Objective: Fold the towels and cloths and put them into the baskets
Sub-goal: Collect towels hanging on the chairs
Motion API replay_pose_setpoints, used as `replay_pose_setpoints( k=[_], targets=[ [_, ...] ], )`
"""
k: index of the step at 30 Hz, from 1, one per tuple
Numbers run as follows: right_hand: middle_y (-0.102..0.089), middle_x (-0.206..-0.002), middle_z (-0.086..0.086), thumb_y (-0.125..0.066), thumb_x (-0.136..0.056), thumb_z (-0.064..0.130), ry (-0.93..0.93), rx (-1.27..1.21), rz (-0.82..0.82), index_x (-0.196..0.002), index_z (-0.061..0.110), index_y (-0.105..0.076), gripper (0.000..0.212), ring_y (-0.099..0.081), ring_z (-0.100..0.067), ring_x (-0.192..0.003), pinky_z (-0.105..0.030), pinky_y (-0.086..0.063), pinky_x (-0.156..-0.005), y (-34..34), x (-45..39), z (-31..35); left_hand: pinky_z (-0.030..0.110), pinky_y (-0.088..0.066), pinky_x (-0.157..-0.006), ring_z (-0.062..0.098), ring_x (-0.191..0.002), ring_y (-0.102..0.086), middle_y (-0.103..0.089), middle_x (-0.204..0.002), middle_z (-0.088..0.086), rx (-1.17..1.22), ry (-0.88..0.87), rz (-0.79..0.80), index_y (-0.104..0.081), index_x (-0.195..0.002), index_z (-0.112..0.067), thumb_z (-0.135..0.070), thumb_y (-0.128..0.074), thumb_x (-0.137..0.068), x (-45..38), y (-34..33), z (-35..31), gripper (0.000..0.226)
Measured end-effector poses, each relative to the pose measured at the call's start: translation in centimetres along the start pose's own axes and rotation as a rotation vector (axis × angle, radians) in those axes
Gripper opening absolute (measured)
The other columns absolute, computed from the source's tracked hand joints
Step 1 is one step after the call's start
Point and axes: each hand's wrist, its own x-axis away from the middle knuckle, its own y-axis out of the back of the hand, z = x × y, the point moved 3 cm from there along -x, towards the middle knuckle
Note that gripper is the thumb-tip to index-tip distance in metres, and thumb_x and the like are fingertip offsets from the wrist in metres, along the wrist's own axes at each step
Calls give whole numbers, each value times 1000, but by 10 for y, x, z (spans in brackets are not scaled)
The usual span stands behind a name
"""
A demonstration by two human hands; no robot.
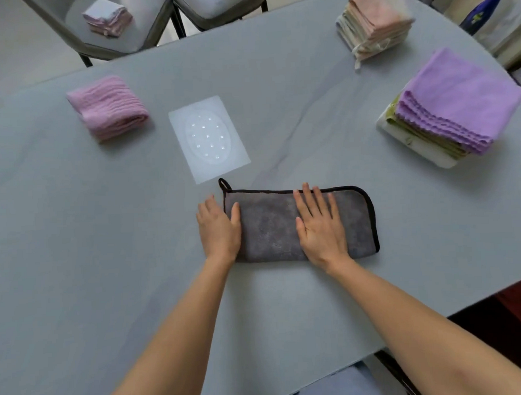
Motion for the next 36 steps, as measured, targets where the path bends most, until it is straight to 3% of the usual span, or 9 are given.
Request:
replay_pose_setpoints(
  k=[6,12,18,23,25,28,30,32,36],
  targets=[
    [-18,-159,-4,-20,-92,32,-41,-24,19,-151,18,-23,61,-17,-22,-146,-43,0,-118,-10,0,5,35,-40,-73,35,-97,-57,-62,-106,17,39,253,122,-55,-102,0,-45,-37,-100,4,-3,2,49],
    [-24,-157,-6,-27,-91,29,-50,24,-57,-151,17,-26,61,-23,-24,-145,-46,-10,-117,-14,1,7,36,-46,-83,35,-104,-58,-65,-109,15,34,184,280,-65,-106,-3,-52,-34,-98,-1,-10,1,59],
    [-23,-157,-9,-25,-92,29,-57,63,-1,-151,15,-26,60,-22,-27,-145,-48,-11,-117,-19,-1,10,41,-51,-92,21,-100,-64,-68,-106,1,473,115,422,-63,-110,-16,-45,-40,-100,5,1,-6,38],
    [-11,-159,-10,-8,-90,39,48,9,138,-151,14,-16,67,-10,-25,-147,-42,6,-117,-10,-4,11,44,-53,-90,17,-96,-65,-67,-104,-1,567,132,308,-57,-109,-18,-43,-52,-94,31,9,-47,29],
    [-12,-159,-12,-15,-89,39,127,-91,109,-151,12,-23,67,-11,-26,-147,-39,4,-117,8,-4,-5,42,-52,-91,15,-97,-64,-66,-106,-4,555,140,261,-57,-110,-18,-40,-55,-93,40,11,-59,28],
    [-46,-139,-19,-60,-85,25,-162,-244,-104,-132,4,-49,53,-43,-37,-129,-44,-28,-107,41,13,-57,29,-49,-79,12,-92,-60,-62,-97,-11,470,103,211,-55,-107,-20,-34,-56,-93,57,9,-87,19],
    [-49,-130,-17,-68,-83,30,-445,-376,34,-128,3,-46,57,-45,-36,-122,-43,-35,-99,51,24,-89,26,-42,-68,13,-85,-57,-58,-89,-15,395,81,198,-51,-105,-22,-31,-56,-93,69,1,-114,16],
    [-48,-130,-17,-69,-83,35,-544,-469,212,-126,2,-42,61,-44,-34,-123,-39,-38,-96,53,26,-105,30,-41,-69,17,-85,-55,-58,-91,-10,311,67,203,-49,-107,-23,-32,-55,-92,80,-13,-139,18],
    [-61,-117,-16,-75,-75,23,-730,-801,308,-116,0,-49,53,-59,-33,-107,-32,-46,-79,48,9,-111,35,-47,-76,25,-92,-60,-64,-103,-2,186,32,195,-47,-119,-22,-31,-53,-91,98,-36,-162,30]
  ],
)
